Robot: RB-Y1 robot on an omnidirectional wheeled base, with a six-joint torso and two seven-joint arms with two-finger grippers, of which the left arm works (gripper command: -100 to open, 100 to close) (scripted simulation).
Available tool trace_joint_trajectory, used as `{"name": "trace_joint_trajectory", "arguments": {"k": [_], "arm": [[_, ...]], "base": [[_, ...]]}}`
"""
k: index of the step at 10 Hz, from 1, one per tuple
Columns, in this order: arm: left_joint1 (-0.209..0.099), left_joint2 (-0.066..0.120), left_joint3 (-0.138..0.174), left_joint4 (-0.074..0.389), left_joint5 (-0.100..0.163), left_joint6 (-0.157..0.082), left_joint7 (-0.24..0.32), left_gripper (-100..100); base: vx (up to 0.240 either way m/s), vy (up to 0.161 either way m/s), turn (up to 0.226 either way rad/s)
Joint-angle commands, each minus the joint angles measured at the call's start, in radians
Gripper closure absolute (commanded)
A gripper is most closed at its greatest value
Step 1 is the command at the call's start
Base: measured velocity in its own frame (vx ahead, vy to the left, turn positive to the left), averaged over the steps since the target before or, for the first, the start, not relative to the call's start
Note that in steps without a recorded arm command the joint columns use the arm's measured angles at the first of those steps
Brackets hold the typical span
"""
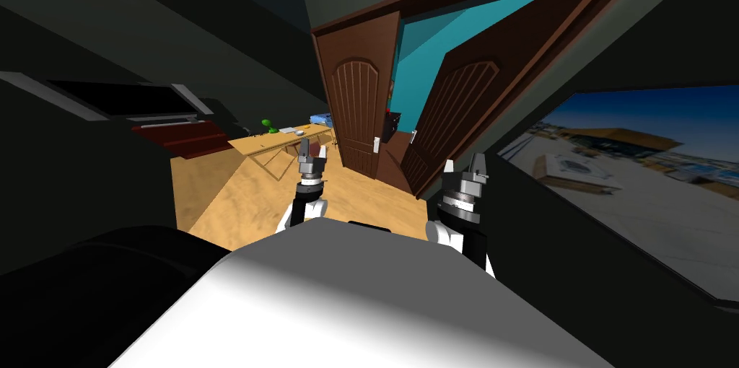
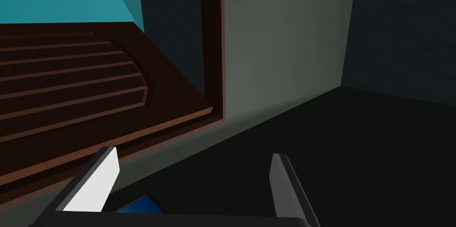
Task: Push the door open
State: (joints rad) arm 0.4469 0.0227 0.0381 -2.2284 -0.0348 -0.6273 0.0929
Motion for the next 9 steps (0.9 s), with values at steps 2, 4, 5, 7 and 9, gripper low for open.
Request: {"name": "trace_joint_trajectory", "arguments": {"k": [2, 4, 5, 7, 9], "arm": [[-0.040, 0.010, 0.002, 0.072, 0.003, 0.004, 0.002, -100], [-0.081, 0.017, 0.003, 0.132, 0.004, 0.009, 0.002, -100], [-0.101, 0.021, 0.003, 0.167, 0.005, 0.012, 0.003, -100], [-0.123, 0.024, 0.003, 0.213, 0.005, 0.015, 0.003, -100], [-0.147, 0.028, 0.003, 0.254, 0.006, 0.018, 0.003, -100]], "base": [[0.069, 0.013, -0.040], [0.085, 0.018, -0.041], [0.082, 0.009, -0.049], [0.059, 0.008, -0.021], [0.062, 0.008, -0.036]]}}
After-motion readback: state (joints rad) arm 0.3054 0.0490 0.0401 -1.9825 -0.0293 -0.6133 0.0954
